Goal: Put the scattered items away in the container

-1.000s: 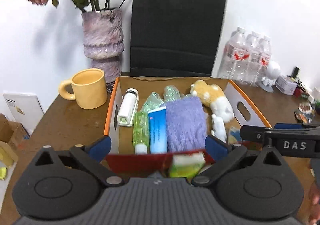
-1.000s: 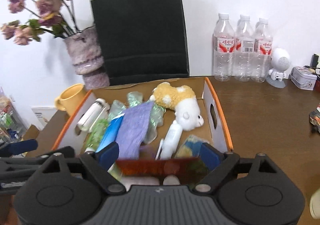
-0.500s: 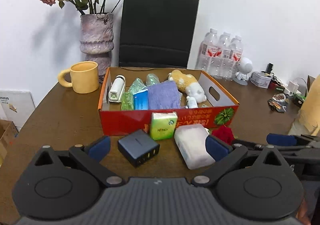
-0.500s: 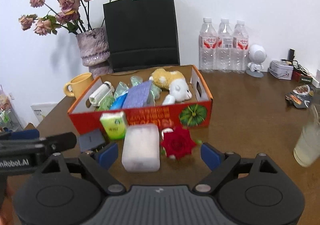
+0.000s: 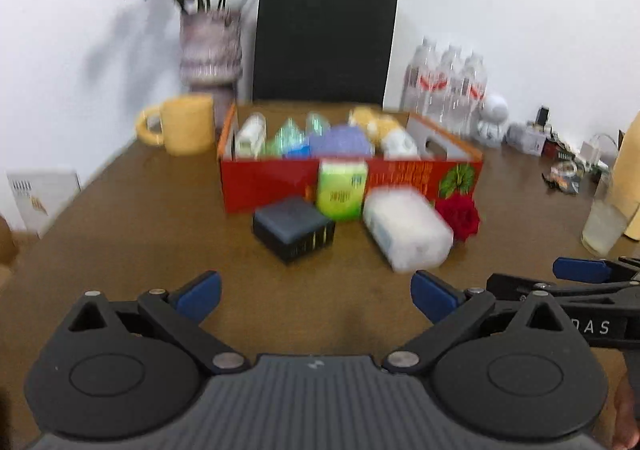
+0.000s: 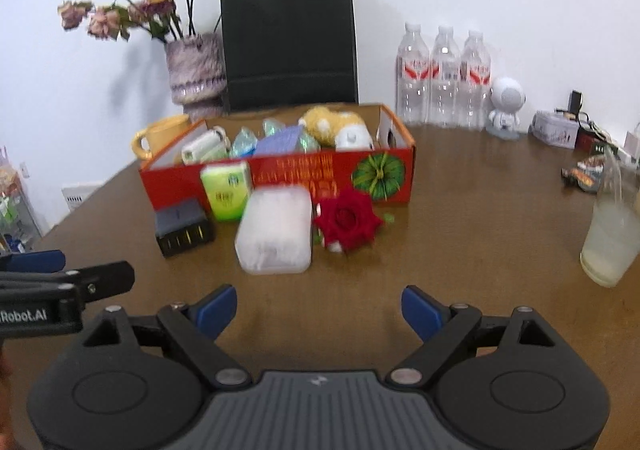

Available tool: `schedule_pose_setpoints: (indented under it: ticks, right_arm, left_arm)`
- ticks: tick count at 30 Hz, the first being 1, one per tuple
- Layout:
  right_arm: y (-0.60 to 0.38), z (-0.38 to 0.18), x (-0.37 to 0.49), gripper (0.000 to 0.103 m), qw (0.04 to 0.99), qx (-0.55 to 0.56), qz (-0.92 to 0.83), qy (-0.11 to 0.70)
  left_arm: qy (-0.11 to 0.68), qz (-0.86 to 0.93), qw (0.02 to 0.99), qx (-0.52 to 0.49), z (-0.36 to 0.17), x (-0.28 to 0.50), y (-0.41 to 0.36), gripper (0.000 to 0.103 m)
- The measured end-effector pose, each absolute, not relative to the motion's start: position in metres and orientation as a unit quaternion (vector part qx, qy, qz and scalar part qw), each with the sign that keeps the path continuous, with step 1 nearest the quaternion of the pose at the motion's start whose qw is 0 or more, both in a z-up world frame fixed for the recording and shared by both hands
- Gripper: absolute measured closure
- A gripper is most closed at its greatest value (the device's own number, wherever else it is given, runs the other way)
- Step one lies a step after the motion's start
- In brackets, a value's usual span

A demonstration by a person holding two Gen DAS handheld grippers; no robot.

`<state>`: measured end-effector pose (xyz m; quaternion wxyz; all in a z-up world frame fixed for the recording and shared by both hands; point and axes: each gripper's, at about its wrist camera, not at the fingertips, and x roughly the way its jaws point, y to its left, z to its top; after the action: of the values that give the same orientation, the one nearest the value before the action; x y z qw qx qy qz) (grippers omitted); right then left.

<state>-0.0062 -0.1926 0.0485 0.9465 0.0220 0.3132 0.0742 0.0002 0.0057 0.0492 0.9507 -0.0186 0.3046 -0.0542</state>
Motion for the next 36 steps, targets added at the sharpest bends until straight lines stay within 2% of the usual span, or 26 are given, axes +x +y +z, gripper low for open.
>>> schedule_pose_setpoints:
  ticks: [6,11,36]
  right_arm:
    - [-0.197,0.029,-0.013,0.014,0.942,0.051,0.073,0.325]
    - [-0.194,0.026,-0.015,0.014,0.948,0.017,0.061,0.311]
    - [-0.193,0.01,-0.008,0.013,0.94,0.023,0.068,0.335]
  left_arm:
    - [0.31,-0.054,0.949,0.002,0.031,-0.007,-0.002,0.0]
    - [0.323,-0.06,0.944,0.013,0.021,-0.01,-0.008,0.0]
    - [0.344,-0.052,0.937,0.024,0.005,-0.006,-0.01,0.0]
